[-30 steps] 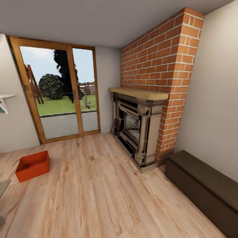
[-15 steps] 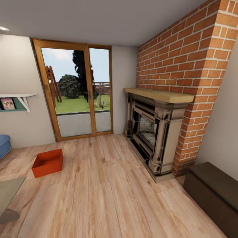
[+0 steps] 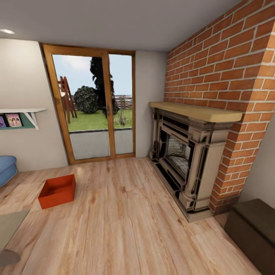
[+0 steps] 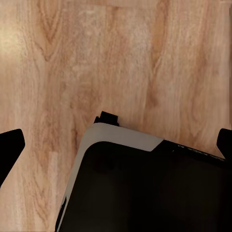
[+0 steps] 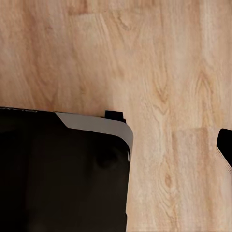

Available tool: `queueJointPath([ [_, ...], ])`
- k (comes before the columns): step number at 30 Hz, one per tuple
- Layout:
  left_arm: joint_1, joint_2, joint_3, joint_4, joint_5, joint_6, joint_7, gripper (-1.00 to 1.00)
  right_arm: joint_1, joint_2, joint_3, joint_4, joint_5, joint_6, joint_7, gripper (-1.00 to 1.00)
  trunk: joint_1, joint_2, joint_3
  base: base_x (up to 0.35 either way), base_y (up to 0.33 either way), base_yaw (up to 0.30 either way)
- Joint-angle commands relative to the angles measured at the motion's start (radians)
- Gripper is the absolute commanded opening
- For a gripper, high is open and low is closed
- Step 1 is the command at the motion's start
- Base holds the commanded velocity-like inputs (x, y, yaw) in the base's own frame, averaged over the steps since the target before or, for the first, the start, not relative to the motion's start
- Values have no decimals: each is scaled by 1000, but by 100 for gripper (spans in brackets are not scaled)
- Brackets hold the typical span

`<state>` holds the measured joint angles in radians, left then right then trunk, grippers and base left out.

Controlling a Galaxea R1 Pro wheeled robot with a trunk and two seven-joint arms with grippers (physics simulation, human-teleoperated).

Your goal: Move the two storage containers from the living room to the garage. In the garage, place one container on the floor and stack the other container on top of it (either order is fine).

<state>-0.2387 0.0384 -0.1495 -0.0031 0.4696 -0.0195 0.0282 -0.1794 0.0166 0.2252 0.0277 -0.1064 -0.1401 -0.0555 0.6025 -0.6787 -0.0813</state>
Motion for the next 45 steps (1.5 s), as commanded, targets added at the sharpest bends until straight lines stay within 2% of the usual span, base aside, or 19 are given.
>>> queueJointPath([
  [1, -1, 0, -9, 0, 7, -2, 3, 100, -1, 0, 9, 3, -10, -6, -2, 100, 1, -1, -2, 323, 0, 1],
  [35, -1, 3, -9, 0, 7, 7, 3, 100, -2, -1, 8, 4, -13, -7, 2, 100, 1, -1, -2, 323, 0, 2],
  [45, -1, 2, -9, 0, 7, 7, 3, 100, -1, -3, 8, 4, -17, -12, 0, 100, 1, -1, -2, 323, 0, 213],
])
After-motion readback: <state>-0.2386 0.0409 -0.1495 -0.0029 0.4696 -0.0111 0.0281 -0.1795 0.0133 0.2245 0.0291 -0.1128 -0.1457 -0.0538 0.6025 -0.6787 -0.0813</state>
